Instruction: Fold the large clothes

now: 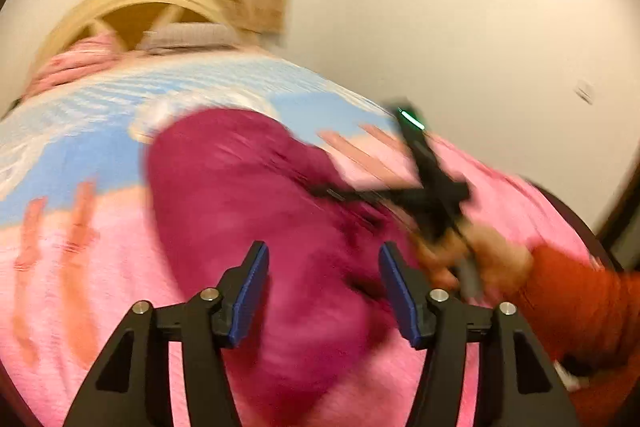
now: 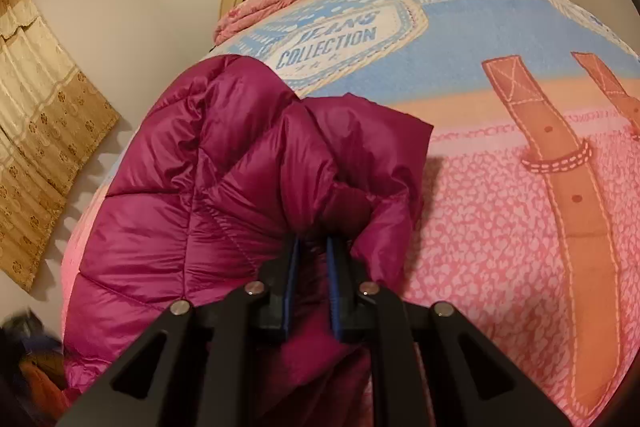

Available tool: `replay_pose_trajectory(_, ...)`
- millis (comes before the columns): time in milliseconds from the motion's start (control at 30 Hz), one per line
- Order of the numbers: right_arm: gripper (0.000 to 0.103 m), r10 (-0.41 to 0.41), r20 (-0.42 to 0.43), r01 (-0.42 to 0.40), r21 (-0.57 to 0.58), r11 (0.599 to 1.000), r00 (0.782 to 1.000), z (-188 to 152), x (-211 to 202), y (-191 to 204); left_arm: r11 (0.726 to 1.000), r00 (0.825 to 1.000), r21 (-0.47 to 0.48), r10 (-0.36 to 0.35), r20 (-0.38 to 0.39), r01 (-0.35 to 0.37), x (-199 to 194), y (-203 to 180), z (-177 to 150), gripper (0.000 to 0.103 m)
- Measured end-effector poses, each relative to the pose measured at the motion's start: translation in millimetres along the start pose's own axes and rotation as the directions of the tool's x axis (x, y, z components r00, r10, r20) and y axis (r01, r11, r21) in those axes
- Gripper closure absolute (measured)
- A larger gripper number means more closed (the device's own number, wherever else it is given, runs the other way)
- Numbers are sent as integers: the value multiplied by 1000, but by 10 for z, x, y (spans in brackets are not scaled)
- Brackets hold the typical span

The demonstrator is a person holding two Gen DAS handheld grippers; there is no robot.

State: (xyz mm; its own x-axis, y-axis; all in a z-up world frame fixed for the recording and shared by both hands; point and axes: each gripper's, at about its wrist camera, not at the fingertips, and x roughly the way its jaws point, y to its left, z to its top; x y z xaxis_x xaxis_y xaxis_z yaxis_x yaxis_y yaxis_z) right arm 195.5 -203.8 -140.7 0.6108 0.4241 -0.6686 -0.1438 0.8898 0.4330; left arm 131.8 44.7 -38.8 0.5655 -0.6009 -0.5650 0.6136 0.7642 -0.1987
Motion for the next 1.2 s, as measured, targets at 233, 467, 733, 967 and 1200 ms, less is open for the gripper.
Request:
replay_pose_trajectory(233,89,-15,5,15,-5,1000,1000,-34,-37,10,945,984,-274,177,-31,-179,681,716,610,44)
replay_pose_trajectory(467,90,1,4,-1,21,1000,1000,-62,-63,-55,923,954,-248,265,-143,-294,1229,731,391,41)
replay_pose_trajectory(733,90,34,8,-34,62,998,999,-52,-79,-118,899,899,-108,404,-167,-424,1428,490,272,33)
replay_pose_trajectory(967,80,63,83,-63,-1,998,995,-93,-772,210,888,884,-77,436,-167,-453,1453,482,231,33)
replay_pose_trajectory(1200,80,223,21,-216,-168,962,975,-435,-1150,806,886,880,-69,444,-170,-460,1459,479,236,33)
